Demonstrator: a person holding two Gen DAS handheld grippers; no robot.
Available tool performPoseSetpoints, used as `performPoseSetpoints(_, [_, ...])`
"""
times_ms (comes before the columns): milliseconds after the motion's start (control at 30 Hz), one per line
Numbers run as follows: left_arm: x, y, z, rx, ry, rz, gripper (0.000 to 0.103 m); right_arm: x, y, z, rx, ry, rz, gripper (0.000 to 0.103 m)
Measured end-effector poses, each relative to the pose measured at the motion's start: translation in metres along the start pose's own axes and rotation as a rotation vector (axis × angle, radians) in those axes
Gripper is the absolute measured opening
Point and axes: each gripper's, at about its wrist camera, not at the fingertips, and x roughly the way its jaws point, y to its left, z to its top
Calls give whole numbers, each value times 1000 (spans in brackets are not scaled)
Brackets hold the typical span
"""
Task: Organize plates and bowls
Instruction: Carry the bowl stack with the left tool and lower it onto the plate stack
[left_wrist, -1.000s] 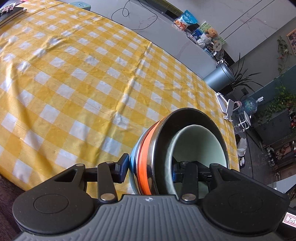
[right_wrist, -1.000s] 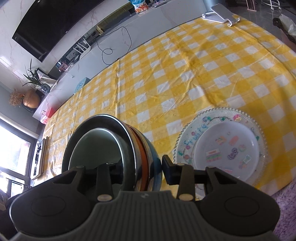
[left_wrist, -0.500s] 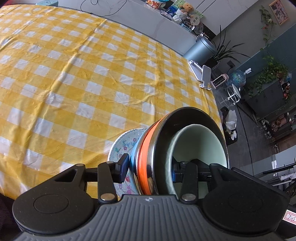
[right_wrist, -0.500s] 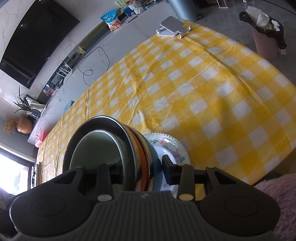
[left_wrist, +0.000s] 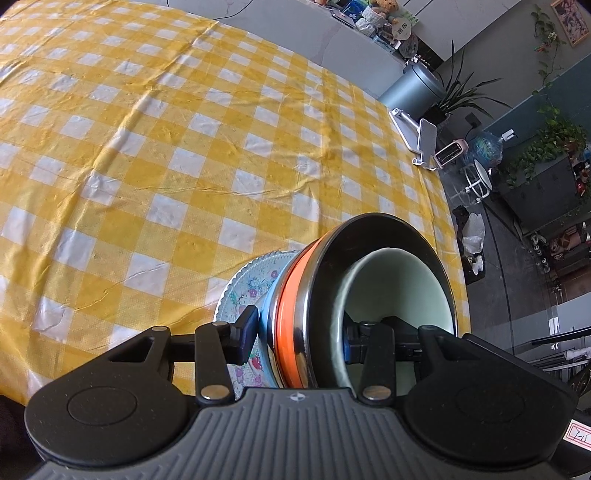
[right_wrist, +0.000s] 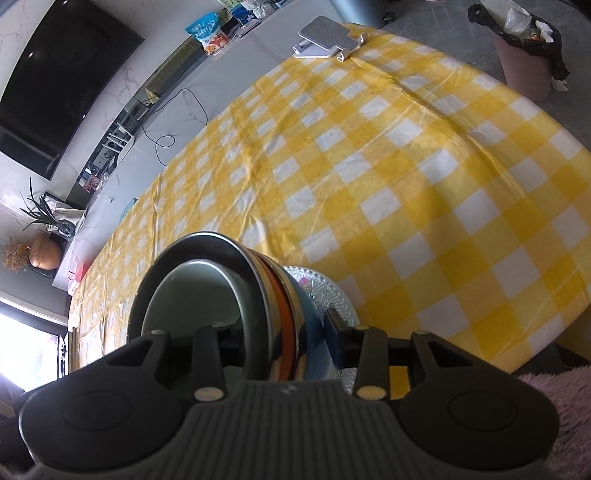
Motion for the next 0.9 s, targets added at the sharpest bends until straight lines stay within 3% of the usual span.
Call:
performPoseSetpoints(233, [-2, 8, 6, -35, -1, 3, 47, 8, 9, 2, -20, 10, 13, 40])
performPoseSetpoints(900, [1, -1, 7, -4, -5, 22, 47, 5, 0, 5, 13, 10, 28, 40])
